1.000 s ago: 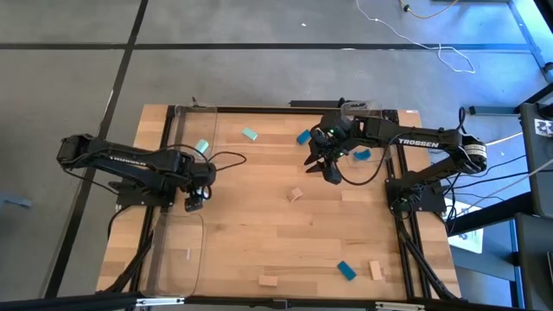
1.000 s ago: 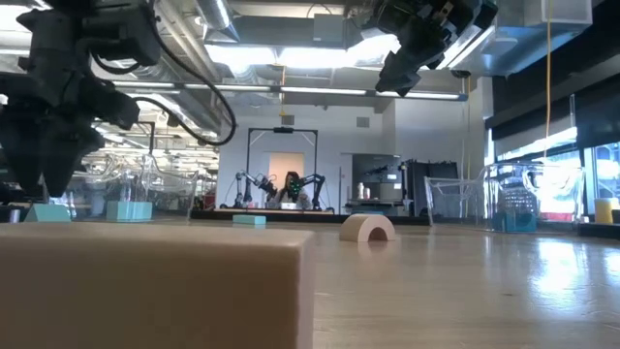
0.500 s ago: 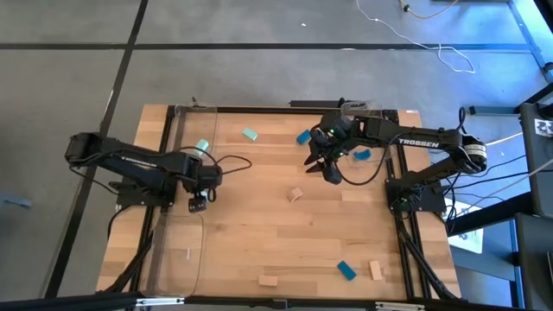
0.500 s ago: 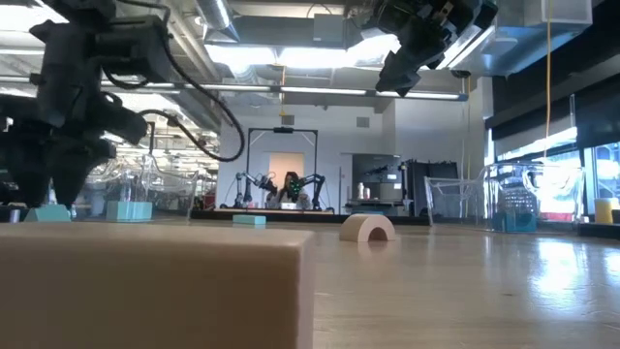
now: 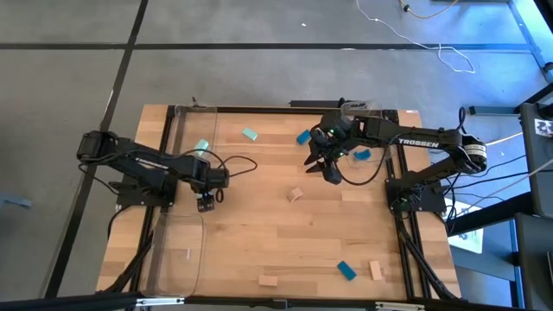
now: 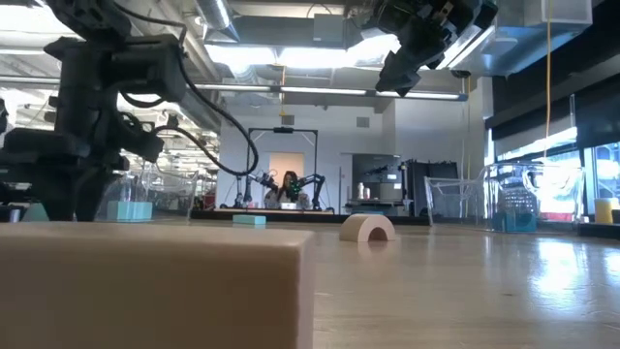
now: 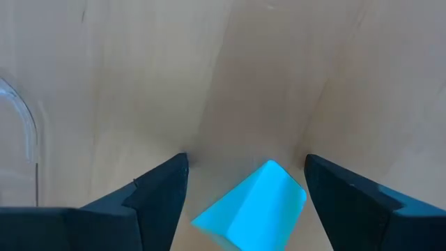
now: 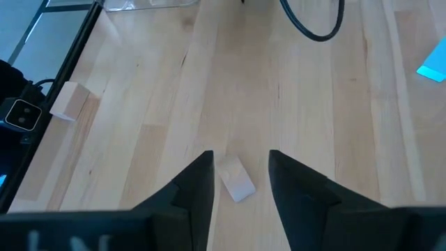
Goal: Sort & place blocks by color
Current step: Put the bottom light blue block into the top left transparent bin
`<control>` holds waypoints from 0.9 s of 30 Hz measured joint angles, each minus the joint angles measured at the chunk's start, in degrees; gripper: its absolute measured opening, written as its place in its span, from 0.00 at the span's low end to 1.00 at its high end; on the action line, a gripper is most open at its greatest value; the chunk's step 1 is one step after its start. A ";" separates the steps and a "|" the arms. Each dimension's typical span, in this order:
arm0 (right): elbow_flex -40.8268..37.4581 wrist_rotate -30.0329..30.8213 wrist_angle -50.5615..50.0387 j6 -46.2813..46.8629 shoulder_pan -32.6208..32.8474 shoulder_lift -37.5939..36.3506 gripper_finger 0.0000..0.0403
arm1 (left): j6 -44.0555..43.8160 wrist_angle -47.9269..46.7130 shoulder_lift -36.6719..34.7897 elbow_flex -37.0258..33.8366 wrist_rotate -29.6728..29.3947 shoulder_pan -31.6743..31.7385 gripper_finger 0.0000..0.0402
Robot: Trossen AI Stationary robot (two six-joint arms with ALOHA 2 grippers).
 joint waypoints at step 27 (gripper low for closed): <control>0.00 0.00 0.00 0.00 0.02 0.00 0.34 | 1.33 -9.87 1.77 5.31 0.33 -1.94 0.69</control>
